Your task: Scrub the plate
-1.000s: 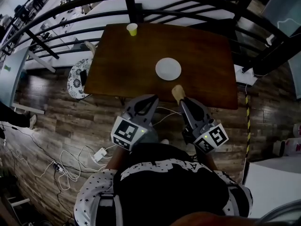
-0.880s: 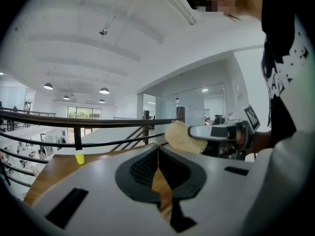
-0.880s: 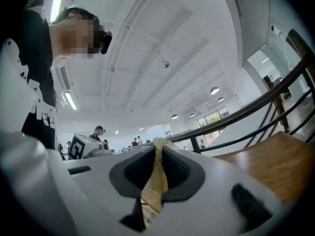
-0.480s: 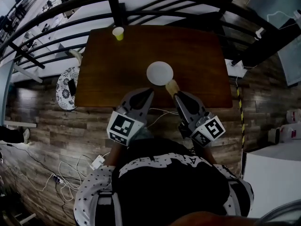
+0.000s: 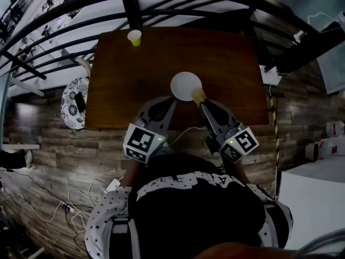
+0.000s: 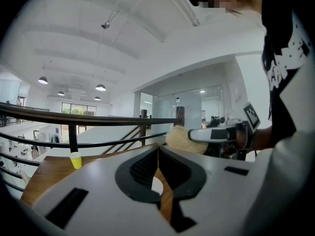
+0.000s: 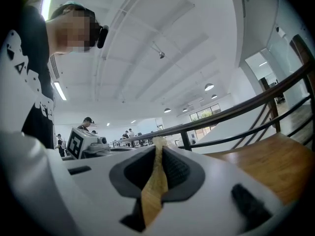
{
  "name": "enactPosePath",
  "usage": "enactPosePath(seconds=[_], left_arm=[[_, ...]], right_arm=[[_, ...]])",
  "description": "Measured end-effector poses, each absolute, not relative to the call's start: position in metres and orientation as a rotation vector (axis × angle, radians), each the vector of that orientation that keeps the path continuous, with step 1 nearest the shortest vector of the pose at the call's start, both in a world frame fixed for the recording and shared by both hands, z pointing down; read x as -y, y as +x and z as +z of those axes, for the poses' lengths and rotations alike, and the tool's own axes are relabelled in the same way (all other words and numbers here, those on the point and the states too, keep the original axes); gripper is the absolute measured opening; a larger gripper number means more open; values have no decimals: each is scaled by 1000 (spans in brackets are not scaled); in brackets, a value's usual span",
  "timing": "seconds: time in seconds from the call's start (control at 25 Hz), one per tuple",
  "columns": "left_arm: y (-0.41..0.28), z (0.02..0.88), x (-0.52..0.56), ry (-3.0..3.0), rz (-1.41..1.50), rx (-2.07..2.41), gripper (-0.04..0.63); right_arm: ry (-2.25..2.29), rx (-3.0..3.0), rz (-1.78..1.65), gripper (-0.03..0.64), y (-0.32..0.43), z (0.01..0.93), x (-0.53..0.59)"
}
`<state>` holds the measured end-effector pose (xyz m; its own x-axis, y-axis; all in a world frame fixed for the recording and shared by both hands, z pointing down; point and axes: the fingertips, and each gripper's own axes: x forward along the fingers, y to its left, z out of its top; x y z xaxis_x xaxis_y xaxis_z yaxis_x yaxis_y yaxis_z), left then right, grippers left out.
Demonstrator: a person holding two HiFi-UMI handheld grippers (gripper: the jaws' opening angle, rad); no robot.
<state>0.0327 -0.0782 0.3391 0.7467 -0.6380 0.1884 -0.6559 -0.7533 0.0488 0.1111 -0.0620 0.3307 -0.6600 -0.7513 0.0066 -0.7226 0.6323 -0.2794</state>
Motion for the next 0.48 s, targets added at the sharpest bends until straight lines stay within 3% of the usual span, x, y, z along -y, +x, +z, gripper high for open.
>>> enactPosePath(seconds=[0.48], left_arm=[[0,352,122,2838,237,1023,14]], right_arm=[[-1350,-2766,-349,49,81,346,108]])
